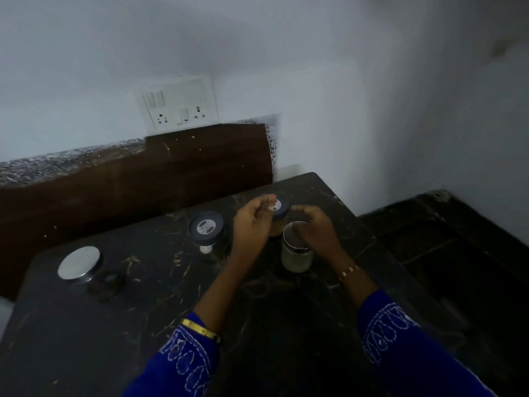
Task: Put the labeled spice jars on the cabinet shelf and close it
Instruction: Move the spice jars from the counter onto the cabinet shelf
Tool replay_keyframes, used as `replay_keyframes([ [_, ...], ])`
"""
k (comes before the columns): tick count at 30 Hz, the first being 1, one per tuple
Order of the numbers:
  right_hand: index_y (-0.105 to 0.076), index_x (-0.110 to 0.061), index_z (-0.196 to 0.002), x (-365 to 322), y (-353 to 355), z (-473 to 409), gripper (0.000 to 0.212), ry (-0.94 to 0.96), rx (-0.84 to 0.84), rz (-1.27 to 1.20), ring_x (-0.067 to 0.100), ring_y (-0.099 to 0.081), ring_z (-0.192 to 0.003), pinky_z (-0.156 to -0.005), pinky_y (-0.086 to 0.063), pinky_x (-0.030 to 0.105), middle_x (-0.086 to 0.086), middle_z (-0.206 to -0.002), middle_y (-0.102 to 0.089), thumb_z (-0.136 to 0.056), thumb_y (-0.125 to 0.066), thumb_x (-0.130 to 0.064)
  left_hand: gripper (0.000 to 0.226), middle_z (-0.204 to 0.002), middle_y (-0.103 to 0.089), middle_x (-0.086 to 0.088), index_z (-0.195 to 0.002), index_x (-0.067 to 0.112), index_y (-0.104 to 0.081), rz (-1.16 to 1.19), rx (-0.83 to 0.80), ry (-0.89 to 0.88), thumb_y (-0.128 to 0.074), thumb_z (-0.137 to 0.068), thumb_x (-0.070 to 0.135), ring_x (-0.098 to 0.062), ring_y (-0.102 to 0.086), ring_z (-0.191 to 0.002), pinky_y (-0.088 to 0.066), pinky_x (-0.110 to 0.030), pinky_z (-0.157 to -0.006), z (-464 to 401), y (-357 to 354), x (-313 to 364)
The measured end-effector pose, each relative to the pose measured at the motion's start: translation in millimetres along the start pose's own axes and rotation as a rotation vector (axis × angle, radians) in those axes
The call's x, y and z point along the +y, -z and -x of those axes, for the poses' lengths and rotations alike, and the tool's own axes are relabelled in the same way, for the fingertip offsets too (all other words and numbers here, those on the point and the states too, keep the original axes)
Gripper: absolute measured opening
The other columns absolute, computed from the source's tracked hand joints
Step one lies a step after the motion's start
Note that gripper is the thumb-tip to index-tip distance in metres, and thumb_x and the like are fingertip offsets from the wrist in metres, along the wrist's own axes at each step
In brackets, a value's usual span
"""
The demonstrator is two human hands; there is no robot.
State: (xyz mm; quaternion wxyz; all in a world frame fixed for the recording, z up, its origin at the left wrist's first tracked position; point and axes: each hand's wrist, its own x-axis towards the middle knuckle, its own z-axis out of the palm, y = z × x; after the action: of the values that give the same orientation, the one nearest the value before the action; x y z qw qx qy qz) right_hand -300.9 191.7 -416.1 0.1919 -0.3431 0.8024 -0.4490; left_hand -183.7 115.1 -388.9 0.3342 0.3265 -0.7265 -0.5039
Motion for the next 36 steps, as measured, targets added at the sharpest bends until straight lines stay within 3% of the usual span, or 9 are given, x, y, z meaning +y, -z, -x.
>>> replay_keyframes([
  [6,-0.026,-0.017,-0.146,24,-15,-19,0.084,0.059,-0.342,0.635,0.029,-0.019,-0.144,-0.117,-0.023,0.042,0.011,-0.154,-0.024,-0.077,-0.072,-0.027,0.027,-0.119,-0.064,-0.009,-0.115,0.005,-0.061,-0.192,-0.154,0.060,-0.048,-0.091,0.000,-0.008,-0.058,-0.102,-0.041,-0.004,-0.079,20,-13,-41],
  [9,-0.020,-0.022,-0.147,34,-18,-16,0.086,0.027,-0.361,0.692,0.032,-0.023,-0.139,-0.111,-0.031,0.044,0.011,-0.152,-0.021,-0.078,-0.071,-0.028,0.028,-0.119,-0.063,-0.007,-0.118,0.006,-0.058,-0.225,-0.147,0.100,-0.047,-0.093,0.003,-0.002,-0.054,-0.094,-0.041,0.001,-0.069,23,-15,-45],
  [12,-0.030,-0.022,-0.143,36,-14,-11,0.079,0.050,-0.272,0.686,0.029,-0.034,-0.127,-0.101,-0.040,0.038,0.010,-0.140,-0.033,-0.076,-0.072,-0.031,0.031,-0.125,-0.061,-0.008,-0.123,0.006,-0.055,-0.238,-0.159,0.163,-0.048,-0.093,0.004,-0.010,-0.058,-0.107,-0.040,-0.004,-0.083,28,-16,-51],
  [16,-0.043,-0.021,-0.133,32,-10,-3,0.069,-0.008,-0.224,0.604,0.028,-0.040,-0.122,-0.097,-0.044,0.037,0.010,-0.133,-0.039,-0.073,-0.074,-0.036,0.041,-0.133,-0.056,-0.008,-0.130,0.009,-0.049,-0.276,-0.195,0.228,-0.051,-0.090,0.002,-0.014,-0.053,-0.122,-0.037,-0.017,-0.094,41,-18,-63],
  [21,-0.052,-0.018,-0.123,-1,-11,3,0.062,-0.042,-0.089,0.432,0.025,-0.049,-0.114,-0.095,-0.045,0.034,0.009,-0.124,-0.047,-0.072,-0.072,-0.048,0.052,-0.125,-0.056,0.005,-0.124,0.031,-0.043,-0.164,-0.214,0.128,-0.068,-0.081,0.020,-0.001,-0.052,-0.104,-0.045,-0.025,-0.095,52,-21,-60],
  [25,-0.055,-0.015,-0.118,-34,-6,2,0.065,-0.005,0.012,0.371,0.025,-0.051,-0.111,-0.091,-0.049,0.036,0.009,-0.120,-0.048,-0.069,-0.068,-0.056,0.092,-0.131,-0.042,0.012,-0.139,0.020,-0.030,-0.285,-0.133,-0.003,-0.082,-0.063,0.025,-0.005,-0.040,-0.123,-0.034,-0.027,-0.107,40,-22,-54],
  [28,-0.060,-0.014,-0.104,-49,-2,1,0.059,0.018,-0.019,0.251,0.022,-0.058,-0.099,-0.081,-0.053,0.032,0.008,-0.110,-0.057,-0.068,-0.068,-0.060,0.085,-0.127,-0.048,0.007,-0.134,0.018,-0.037,-0.284,0.000,-0.062,-0.081,-0.062,0.033,-0.013,-0.048,-0.121,-0.040,-0.028,-0.101,29,-17,-39],
  [33,-0.059,-0.007,-0.118,-70,20,-4,0.042,0.025,-0.167,-0.160,0.019,-0.064,-0.087,-0.072,-0.058,0.029,0.011,-0.112,-0.064,-0.084,-0.065,-0.031,0.100,-0.132,-0.044,0.004,-0.142,0.020,-0.025,0.039,0.073,0.114,-0.083,-0.062,0.030,-0.013,-0.045,-0.121,-0.039,-0.031,-0.103,26,5,-29],
  [36,-0.061,-0.009,-0.118,-66,31,-3,0.030,0.049,-0.243,-0.307,0.019,-0.065,-0.095,-0.075,-0.058,0.029,0.011,-0.114,-0.066,-0.089,-0.059,-0.020,0.067,-0.123,-0.054,-0.007,-0.130,0.014,-0.037,0.293,0.055,0.175,-0.074,-0.074,0.013,-0.019,-0.059,-0.101,-0.051,-0.037,-0.092,20,15,-14],
])
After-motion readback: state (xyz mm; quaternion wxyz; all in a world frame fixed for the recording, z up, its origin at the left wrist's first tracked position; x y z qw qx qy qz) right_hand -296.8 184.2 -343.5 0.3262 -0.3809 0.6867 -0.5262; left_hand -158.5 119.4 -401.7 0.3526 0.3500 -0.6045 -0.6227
